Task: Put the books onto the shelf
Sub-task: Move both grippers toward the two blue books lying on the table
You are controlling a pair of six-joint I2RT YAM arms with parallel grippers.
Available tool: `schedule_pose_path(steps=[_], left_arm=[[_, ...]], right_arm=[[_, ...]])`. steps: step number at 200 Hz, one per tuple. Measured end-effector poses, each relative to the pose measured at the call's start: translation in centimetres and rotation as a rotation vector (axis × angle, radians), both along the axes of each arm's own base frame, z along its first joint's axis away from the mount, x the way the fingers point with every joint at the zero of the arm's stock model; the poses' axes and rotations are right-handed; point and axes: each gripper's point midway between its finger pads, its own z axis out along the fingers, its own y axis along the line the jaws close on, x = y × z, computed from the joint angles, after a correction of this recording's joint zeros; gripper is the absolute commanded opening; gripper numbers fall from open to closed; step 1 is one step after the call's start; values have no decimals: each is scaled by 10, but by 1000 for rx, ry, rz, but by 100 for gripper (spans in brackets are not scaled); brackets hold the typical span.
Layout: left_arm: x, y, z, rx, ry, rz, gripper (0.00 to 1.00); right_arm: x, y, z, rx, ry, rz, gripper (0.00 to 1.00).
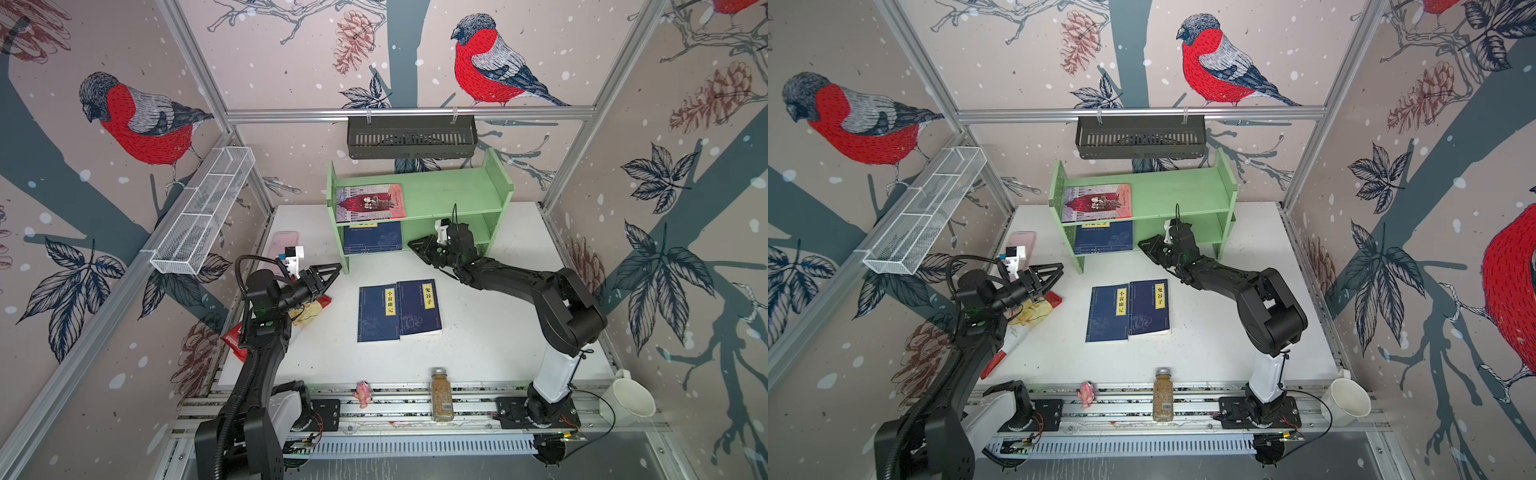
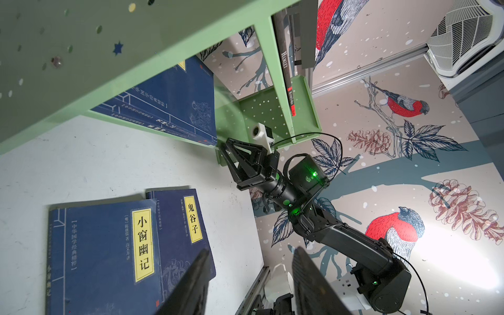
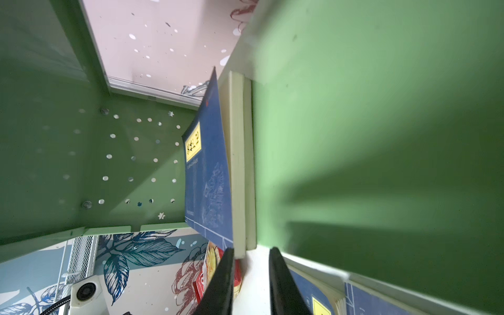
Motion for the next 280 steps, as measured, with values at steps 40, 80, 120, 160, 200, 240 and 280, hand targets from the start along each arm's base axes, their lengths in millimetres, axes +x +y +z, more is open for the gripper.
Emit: schedule_pose_path(steps=[40,80,120,160,200,240,280], left_arm=[[-1,0,-6,43,28,-5,53],[-9,-15,-27,105,78,-23,55],[-19,-34,-90,222,239,-66,57],[-26,-45,-141,340,335,-123,58],[-27,-49,-169,416,374,-164,59],[-28,-48,-182,449,388,-171,59],[-29,-50,-191,467,396,-192,59]], right_arm=[[-34,-17,22,-28,-36,-6,36],[-91,-37,11,-145,-15,20,43],[-144,-26,-16,-294,12,185,51],[-181,4,-61,-382,72,354,51],[-185,22,-79,-421,85,406,51],[-177,24,-100,-458,118,398,52],[-164,27,-111,-495,121,365,53]])
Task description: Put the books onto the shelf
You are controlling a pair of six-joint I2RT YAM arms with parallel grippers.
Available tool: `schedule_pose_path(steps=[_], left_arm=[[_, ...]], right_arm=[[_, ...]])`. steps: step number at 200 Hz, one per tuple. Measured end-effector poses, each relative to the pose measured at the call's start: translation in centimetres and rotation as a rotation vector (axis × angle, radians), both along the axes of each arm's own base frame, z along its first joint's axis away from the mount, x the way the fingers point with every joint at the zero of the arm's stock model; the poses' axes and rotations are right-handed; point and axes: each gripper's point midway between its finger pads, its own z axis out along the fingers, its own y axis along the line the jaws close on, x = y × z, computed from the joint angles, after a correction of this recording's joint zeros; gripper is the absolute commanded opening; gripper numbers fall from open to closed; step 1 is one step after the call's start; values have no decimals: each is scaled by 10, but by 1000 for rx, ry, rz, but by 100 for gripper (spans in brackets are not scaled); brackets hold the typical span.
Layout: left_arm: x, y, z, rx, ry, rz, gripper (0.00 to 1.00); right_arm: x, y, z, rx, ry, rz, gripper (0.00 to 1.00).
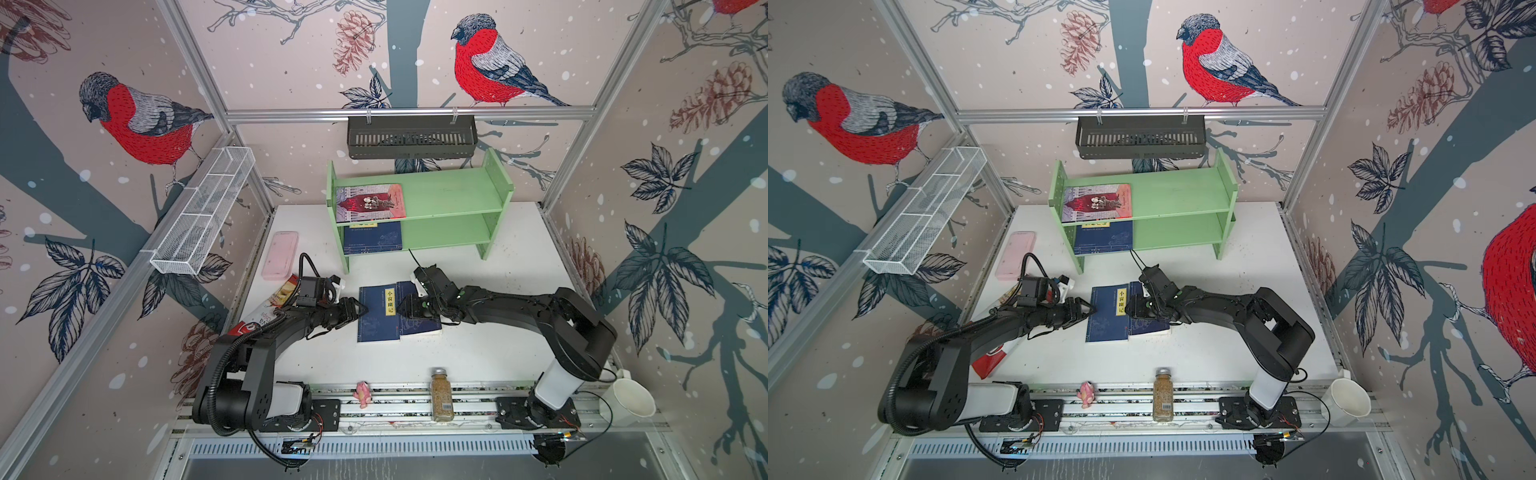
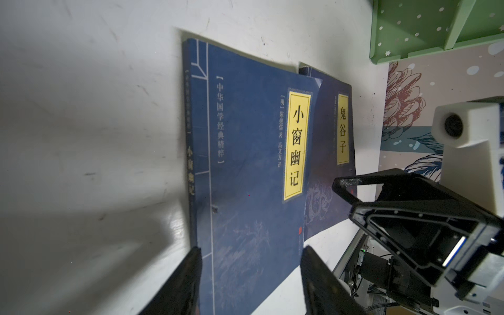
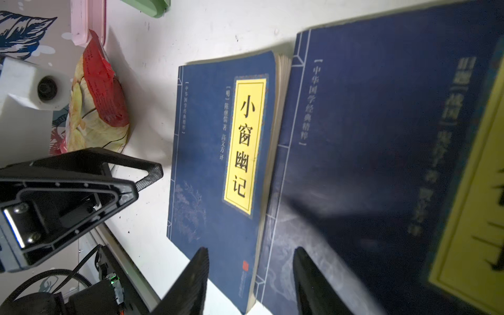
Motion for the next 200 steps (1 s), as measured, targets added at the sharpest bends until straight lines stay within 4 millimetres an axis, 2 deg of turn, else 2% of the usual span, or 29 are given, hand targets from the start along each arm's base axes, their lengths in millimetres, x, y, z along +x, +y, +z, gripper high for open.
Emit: schedule_pose_path(steps=[27,69,129,170,200], left_arm=[[-2,0,-5,16,-2,-3,59],[-6,4,-15,44,6,4,63],[-6,-2,-15,33,-25,-23,63],[-4,11,-15,120,-60,18,63],[-3,12,-17,128,-62,15,63]], right_arm=[[1,0,-10,-24,13,-2,54],[5,0,-15,-43,0,-1,57],[7,-5,-12,-41,-5,-8,57],[9,-6,-6,-26,-12,-8,57],[5,-3,-5,-7,1,14,57]])
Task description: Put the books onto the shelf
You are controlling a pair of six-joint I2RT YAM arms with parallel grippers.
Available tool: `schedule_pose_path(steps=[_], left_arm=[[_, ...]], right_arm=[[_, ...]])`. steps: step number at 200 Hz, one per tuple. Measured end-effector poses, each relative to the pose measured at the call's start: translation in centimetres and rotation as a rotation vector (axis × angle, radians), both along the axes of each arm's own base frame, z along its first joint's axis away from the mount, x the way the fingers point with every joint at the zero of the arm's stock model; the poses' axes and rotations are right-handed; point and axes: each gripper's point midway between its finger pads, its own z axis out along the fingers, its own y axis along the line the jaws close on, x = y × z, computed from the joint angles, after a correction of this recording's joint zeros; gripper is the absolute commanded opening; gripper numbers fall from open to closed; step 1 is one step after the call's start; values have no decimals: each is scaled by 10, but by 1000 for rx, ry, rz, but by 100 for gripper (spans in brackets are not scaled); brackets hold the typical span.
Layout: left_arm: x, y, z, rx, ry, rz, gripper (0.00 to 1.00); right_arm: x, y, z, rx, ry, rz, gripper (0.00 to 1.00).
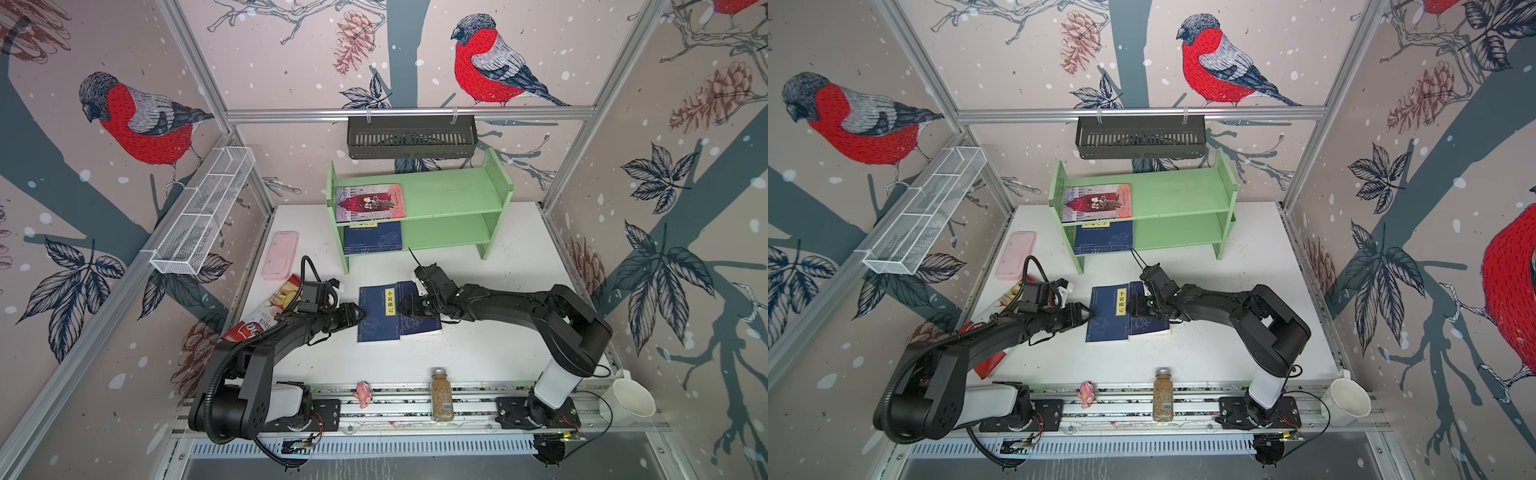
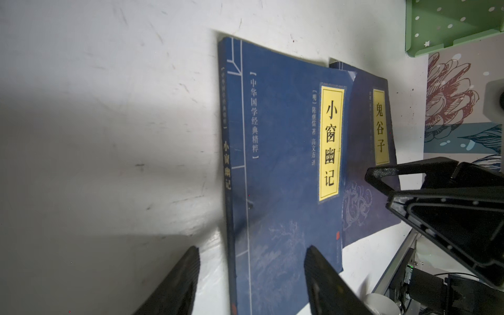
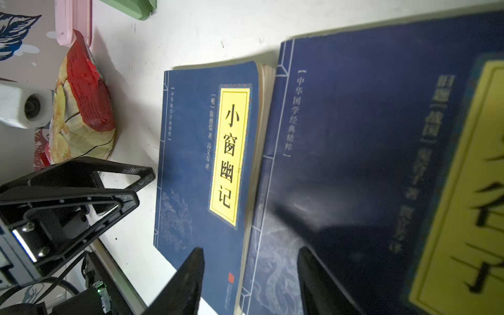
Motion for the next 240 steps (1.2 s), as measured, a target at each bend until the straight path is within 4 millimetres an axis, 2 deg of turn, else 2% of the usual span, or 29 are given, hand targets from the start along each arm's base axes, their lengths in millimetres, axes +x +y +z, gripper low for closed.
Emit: schedule_pose_path(steps=[41,92,148,240], left_arm=[[4,-5,0,-29,-15,-19,64],[4,-9,0,-51,-28,-33,67],[7,-13,-1,-83,-34,-38,72],[17,1,-1,12,-44,28,73]], right_arm=[[-4,6,-13,-1,33,24,57],[-3,27,-12,49,24,66,57],[0,37,-15,60,30,78,57],[-4,50,-23,36,41,114,57]])
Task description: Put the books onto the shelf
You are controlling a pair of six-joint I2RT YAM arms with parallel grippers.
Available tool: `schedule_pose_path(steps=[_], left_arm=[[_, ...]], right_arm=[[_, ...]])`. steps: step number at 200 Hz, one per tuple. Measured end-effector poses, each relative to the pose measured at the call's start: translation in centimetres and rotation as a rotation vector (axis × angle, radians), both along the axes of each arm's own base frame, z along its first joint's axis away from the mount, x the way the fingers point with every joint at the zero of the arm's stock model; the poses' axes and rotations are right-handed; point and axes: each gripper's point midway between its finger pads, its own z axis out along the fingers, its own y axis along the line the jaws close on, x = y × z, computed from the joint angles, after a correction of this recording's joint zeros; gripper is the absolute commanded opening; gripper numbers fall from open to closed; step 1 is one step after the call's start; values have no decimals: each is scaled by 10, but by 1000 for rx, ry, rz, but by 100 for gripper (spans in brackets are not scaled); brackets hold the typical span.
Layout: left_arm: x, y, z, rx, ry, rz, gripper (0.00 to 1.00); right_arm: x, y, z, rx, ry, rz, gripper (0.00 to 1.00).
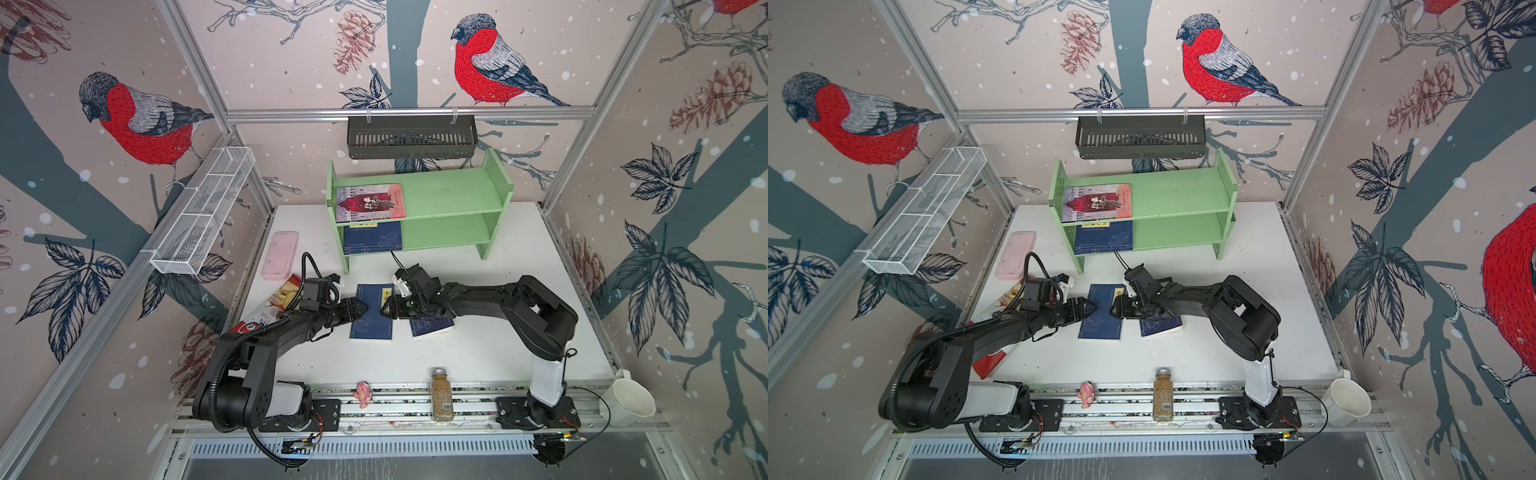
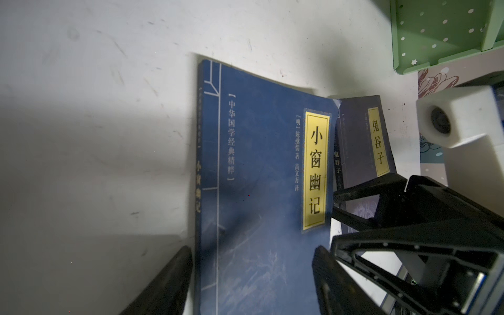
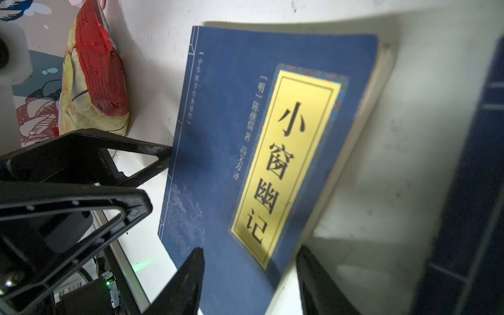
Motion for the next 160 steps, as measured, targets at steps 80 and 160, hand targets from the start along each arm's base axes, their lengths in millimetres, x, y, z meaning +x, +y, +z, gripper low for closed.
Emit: schedule_pose_path(steps=[80,160], left_arm=[[0,-7,4,-55,-45,-18,75],[-22,-17,10,-184,82,3,72]], right_arm=[[1,3,-2,14,7,-13,57],[3,1,-1,37,8,-15,57]])
